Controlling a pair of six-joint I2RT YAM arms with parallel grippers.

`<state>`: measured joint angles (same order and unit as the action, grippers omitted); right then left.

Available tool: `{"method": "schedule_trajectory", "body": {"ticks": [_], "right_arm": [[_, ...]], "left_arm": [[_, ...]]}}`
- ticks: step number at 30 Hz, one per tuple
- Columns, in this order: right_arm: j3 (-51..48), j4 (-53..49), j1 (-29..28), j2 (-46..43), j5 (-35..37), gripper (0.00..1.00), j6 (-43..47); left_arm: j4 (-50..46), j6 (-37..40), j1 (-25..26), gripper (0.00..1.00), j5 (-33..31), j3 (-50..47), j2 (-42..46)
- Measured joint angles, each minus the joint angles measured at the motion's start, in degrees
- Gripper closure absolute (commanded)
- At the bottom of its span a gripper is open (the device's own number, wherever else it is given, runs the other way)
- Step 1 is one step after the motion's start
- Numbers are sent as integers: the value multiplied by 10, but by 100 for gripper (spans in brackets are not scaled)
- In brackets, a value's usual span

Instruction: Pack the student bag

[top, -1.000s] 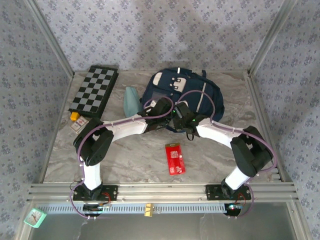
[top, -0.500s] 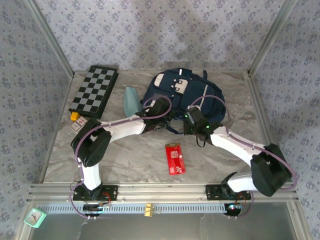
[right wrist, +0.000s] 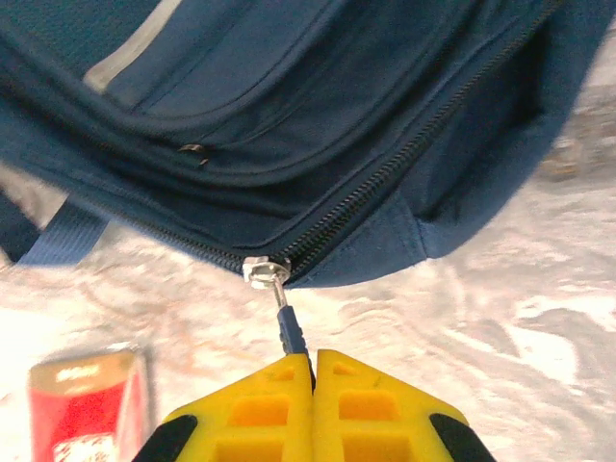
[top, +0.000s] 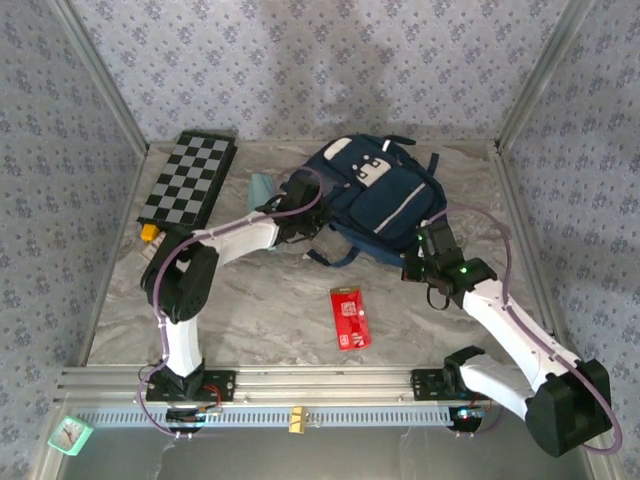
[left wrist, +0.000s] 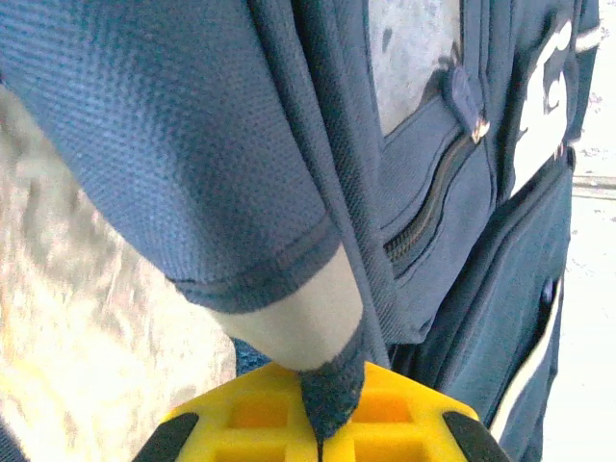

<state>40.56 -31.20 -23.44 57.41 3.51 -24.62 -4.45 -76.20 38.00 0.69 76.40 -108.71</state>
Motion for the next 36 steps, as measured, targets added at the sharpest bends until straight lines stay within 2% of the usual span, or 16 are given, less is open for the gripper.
{"method": "schedule_trajectory", "body": {"ticks": [5, 8, 13, 18, 24, 29, 33, 36], "right_arm": [[13, 36, -68, 33, -53, 100, -18], [16, 62, -74, 60, -75, 100, -31], [16, 75, -78, 77, -78, 100, -40], [16, 84, -87, 78, -73, 100, -48], [16, 88, -94, 104, -65, 100, -50], [16, 90, -97, 115, -56, 100, -49], [16, 95, -97, 127, -49, 100, -46], [16, 103, -97, 148, -48, 100, -43]], "left_arm": [[-8, 76, -38, 99, 27, 71, -51], [-5, 101, -55, 90, 56, 86, -71], [5, 122, -61, 60, 75, 73, -67], [38, 90, -50, 49, 85, -23, -8], [117, -7, 19, 46, 80, -134, 37], [163, -70, 66, 47, 79, -138, 9], [188, -96, 67, 56, 73, -132, -13], [189, -108, 67, 70, 68, -132, -19]]}}
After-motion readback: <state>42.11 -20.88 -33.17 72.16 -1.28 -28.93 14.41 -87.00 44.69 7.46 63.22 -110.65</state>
